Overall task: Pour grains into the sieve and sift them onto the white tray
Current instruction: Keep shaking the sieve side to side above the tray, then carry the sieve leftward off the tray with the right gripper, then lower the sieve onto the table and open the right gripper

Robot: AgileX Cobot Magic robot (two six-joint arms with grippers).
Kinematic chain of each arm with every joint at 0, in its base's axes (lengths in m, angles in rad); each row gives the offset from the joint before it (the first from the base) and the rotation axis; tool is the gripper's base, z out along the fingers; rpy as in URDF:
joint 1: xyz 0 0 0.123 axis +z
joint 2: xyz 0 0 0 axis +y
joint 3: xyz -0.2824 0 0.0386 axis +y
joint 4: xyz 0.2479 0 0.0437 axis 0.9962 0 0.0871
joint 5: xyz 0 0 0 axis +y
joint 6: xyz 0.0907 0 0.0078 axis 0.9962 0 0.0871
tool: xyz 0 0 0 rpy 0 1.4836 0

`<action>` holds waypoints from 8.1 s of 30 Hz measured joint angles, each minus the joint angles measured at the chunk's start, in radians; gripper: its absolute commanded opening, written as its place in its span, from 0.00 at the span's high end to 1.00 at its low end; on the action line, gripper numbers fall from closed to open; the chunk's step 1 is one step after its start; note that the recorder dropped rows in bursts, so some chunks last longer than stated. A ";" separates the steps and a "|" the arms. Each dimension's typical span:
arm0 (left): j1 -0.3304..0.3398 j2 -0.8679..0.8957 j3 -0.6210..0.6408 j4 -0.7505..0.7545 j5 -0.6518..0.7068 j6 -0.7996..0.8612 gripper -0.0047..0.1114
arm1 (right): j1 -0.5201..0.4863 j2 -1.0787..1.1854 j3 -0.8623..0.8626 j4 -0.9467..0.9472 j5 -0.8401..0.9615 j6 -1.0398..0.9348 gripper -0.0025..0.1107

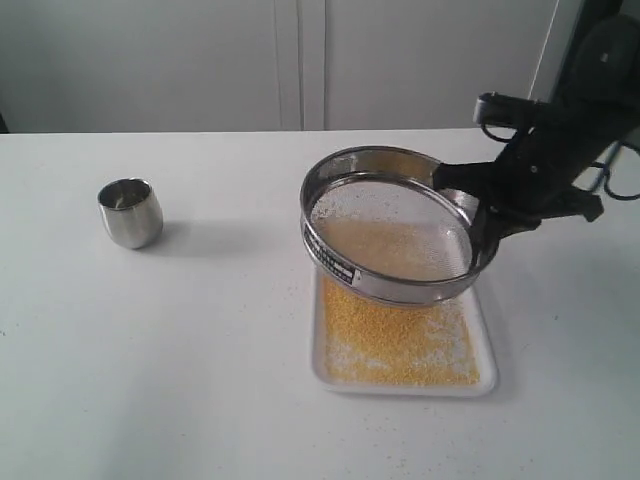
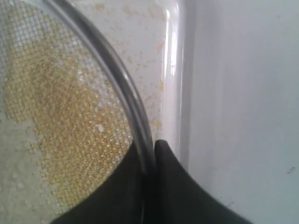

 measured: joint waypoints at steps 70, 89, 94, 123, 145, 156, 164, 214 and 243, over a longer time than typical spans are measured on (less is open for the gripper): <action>0.000 -0.002 0.000 0.000 0.002 0.000 0.96 | 0.023 0.033 0.003 -0.053 -0.024 -0.015 0.98; 0.000 -0.002 0.000 0.000 0.002 0.000 0.96 | -0.012 -0.108 0.232 -0.053 -0.198 -0.061 0.98; 0.000 -0.002 0.000 0.000 0.002 0.000 0.96 | -0.023 0.004 0.112 -0.052 -0.060 -0.026 0.98; 0.000 -0.002 0.000 0.000 0.002 0.000 0.96 | 0.007 -0.136 0.155 -0.062 -0.163 -0.094 0.98; 0.000 -0.002 0.000 0.000 0.002 0.000 0.96 | 0.092 -0.222 0.174 -0.099 -0.128 -0.060 0.98; 0.000 -0.002 0.000 0.000 0.002 0.000 0.96 | 0.202 -0.193 0.075 -0.101 -0.074 -0.001 0.98; 0.000 -0.002 0.000 0.000 0.002 0.000 0.96 | 0.302 -0.125 0.020 -0.099 -0.049 0.029 0.98; 0.000 -0.002 0.000 0.000 0.002 0.000 0.96 | 0.566 0.372 -0.401 -0.163 -0.066 0.168 0.98; 0.000 -0.002 0.000 0.000 0.002 0.000 0.96 | 0.566 0.383 -0.406 -0.144 -0.070 0.202 0.66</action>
